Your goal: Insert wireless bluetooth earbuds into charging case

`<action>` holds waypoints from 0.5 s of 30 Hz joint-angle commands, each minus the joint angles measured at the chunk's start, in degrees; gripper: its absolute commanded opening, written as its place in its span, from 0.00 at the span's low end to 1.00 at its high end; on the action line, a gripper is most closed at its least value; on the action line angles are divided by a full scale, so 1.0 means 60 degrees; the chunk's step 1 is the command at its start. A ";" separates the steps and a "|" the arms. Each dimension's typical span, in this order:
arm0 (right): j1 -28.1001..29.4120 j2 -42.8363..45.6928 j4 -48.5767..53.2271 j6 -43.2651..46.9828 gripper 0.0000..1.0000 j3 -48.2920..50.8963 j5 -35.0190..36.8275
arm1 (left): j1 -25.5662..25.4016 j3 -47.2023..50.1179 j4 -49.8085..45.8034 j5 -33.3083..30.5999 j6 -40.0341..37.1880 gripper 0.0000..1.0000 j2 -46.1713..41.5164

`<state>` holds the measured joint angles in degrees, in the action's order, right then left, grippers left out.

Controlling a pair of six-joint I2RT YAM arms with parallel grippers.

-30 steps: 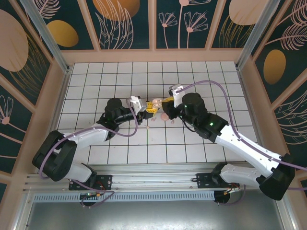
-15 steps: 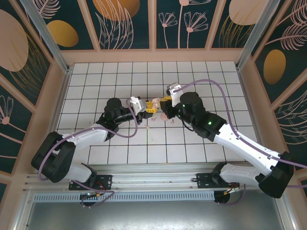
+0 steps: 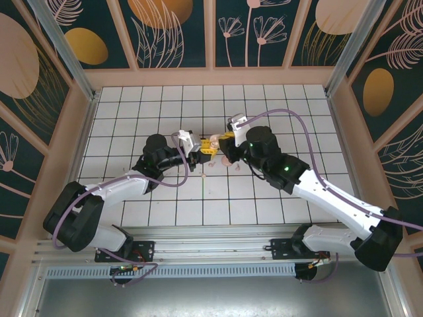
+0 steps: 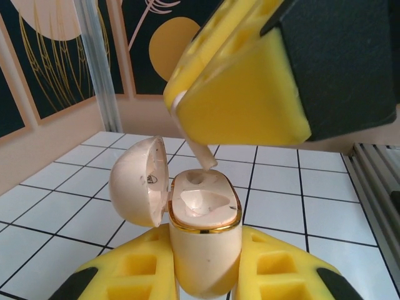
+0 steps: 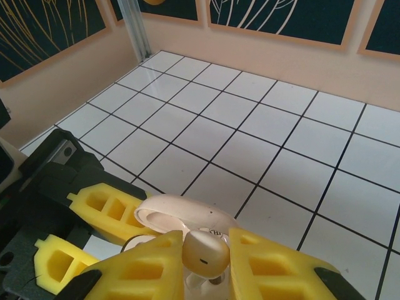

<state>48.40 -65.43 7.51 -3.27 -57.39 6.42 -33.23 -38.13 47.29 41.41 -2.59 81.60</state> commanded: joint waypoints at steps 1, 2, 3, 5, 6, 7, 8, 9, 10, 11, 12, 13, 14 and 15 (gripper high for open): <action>0.0089 -0.0075 -0.0438 0.0134 0.21 -0.0134 0.0054 | -0.0046 -0.0279 0.0494 0.0226 0.0379 0.15 -0.0188; 0.0079 -0.0078 -0.0428 0.0149 0.21 -0.0121 0.0059 | -0.0046 -0.0290 0.0498 0.0220 0.0413 0.15 -0.0194; 0.0079 -0.0071 -0.0409 0.0164 0.21 -0.0118 0.0059 | -0.0047 -0.0295 0.0512 0.0226 0.0446 0.15 -0.0203; 0.0089 -0.0062 -0.0329 0.0211 0.21 -0.0106 0.0063 | -0.0047 -0.0324 0.0527 0.0214 0.0507 0.15 -0.0201; 0.0085 -0.0064 -0.0268 0.0243 0.21 -0.0117 0.0059 | -0.0057 -0.0339 0.0516 0.0201 0.0522 0.15 -0.0210; 0.0078 -0.0063 -0.0205 0.0260 0.21 -0.0127 0.0048 | -0.0046 -0.0350 0.0518 0.0171 0.0535 0.15 -0.0201; 0.0078 -0.0044 -0.0130 0.0280 0.21 -0.0133 0.0017 | -0.0044 -0.0365 0.0520 0.0147 0.0536 0.15 -0.0210; 0.0086 -0.0039 -0.0066 0.0294 0.21 -0.0133 -0.0024 | -0.0053 -0.0371 0.0523 0.0145 0.0534 0.15 -0.0206; 0.0070 -0.0009 -0.0018 0.0310 0.21 -0.0133 -0.0085 | -0.0054 -0.0397 0.0527 0.0143 0.0563 0.15 -0.0194; 0.0078 0.0006 0.0010 0.0323 0.21 -0.0118 -0.0162 | -0.0048 -0.0405 0.0526 0.0131 0.0567 0.15 -0.0197; 0.0078 0.0024 0.0037 0.0314 0.21 -0.0111 -0.0224 | -0.0043 -0.0412 0.0524 0.0142 0.0578 0.15 -0.0193; 0.0081 0.0032 0.0059 0.0310 0.21 -0.0118 -0.0307 | -0.0042 -0.0426 0.0527 0.0139 0.0578 0.15 -0.0184; 0.0083 0.0032 0.0073 0.0311 0.21 -0.0118 -0.0360 | -0.0048 -0.0429 0.0540 0.0137 0.0592 0.15 -0.0182; 0.0084 0.0024 0.0085 0.0310 0.21 -0.0115 -0.0403 | -0.0045 -0.0443 0.0541 0.0146 0.0602 0.15 -0.0182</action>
<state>48.38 -65.80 7.46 -2.00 -57.39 5.76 -33.32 -38.81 47.68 41.56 -0.05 81.60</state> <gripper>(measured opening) 0.209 0.189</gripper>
